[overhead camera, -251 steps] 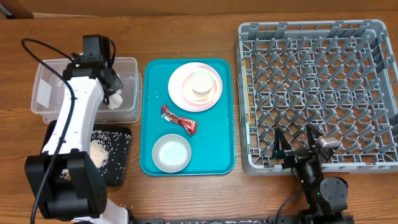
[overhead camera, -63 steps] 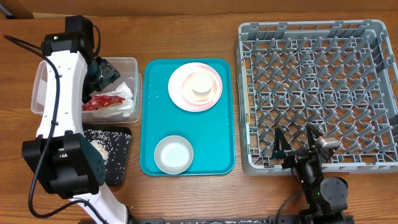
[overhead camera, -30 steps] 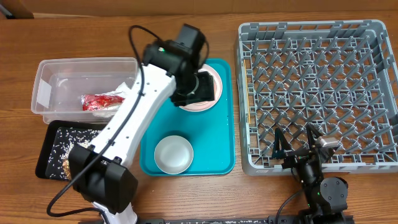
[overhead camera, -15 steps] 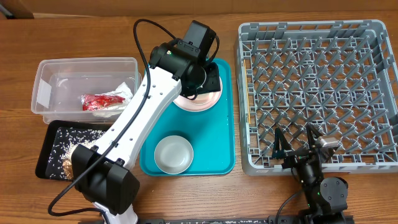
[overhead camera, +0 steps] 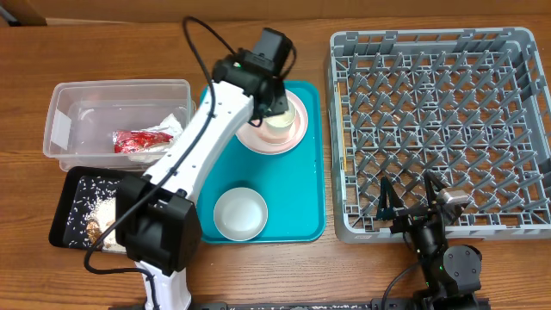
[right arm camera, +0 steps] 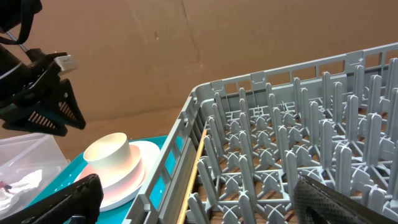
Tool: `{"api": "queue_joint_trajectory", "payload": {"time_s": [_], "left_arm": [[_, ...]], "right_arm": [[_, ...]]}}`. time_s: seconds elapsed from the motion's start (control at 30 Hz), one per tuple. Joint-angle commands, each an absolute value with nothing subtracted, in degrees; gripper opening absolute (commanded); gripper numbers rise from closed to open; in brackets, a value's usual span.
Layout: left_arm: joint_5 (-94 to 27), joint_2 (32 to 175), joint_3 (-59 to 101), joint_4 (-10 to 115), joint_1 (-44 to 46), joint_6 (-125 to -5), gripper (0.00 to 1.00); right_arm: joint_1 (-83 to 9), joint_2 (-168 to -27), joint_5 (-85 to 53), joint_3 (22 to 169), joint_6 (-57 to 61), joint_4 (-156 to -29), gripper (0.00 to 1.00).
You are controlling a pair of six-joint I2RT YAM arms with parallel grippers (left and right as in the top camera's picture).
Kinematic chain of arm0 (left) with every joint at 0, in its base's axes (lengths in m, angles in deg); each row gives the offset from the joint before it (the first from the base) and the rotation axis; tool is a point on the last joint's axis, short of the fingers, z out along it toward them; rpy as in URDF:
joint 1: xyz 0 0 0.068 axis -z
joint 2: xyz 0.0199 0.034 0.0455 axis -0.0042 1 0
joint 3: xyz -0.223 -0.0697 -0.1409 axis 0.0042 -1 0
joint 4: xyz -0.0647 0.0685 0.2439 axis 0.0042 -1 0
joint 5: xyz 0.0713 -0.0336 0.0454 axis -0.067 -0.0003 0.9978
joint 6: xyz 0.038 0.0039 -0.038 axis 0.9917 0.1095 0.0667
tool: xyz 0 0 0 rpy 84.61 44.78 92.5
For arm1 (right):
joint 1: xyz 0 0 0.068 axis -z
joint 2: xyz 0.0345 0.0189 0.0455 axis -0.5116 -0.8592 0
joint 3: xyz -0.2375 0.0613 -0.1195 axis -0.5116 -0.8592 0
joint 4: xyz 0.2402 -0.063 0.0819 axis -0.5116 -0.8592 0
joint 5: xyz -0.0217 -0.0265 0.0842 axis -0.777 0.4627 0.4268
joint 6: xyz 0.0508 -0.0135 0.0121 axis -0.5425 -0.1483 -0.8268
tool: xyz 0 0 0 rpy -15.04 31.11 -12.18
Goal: Sort waste into correct bins and load items into the dishwasher
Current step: 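Move the left gripper to the white cup on the pink plate and grasp it, then lift the white cup with the left gripper toward the dish rack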
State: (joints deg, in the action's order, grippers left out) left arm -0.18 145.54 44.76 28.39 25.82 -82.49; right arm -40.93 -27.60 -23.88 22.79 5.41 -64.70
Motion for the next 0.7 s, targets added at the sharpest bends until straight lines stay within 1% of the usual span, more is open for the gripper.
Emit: {"api": "queue_joint_trajectory", "payload": {"time_s": [0.0,0.2,0.33,0.57,0.67], "left_arm": [[1.81,145.76,45.46,30.07,23.94,-83.91,0.36],[0.69,148.38,45.46,30.49,23.94,-83.87,0.35],[-2.15,151.2,45.46,30.33,23.92,-82.56,0.31],[-7.17,154.66,45.46,30.81,23.88,-81.44,0.3],[-7.59,155.29,45.46,30.97,23.88,-81.22,0.27]], "right_arm": [[-40.77,-27.14,-23.97,22.18,5.34,-64.37,1.0],[-40.77,-27.14,-23.95,22.18,5.34,-64.37,1.0],[-40.77,-27.14,-23.97,22.18,5.34,-64.37,1.0],[-40.77,-27.14,-23.97,22.18,5.34,-64.37,1.0],[-40.77,-27.14,-23.95,22.18,5.34,-64.37,1.0]]}}
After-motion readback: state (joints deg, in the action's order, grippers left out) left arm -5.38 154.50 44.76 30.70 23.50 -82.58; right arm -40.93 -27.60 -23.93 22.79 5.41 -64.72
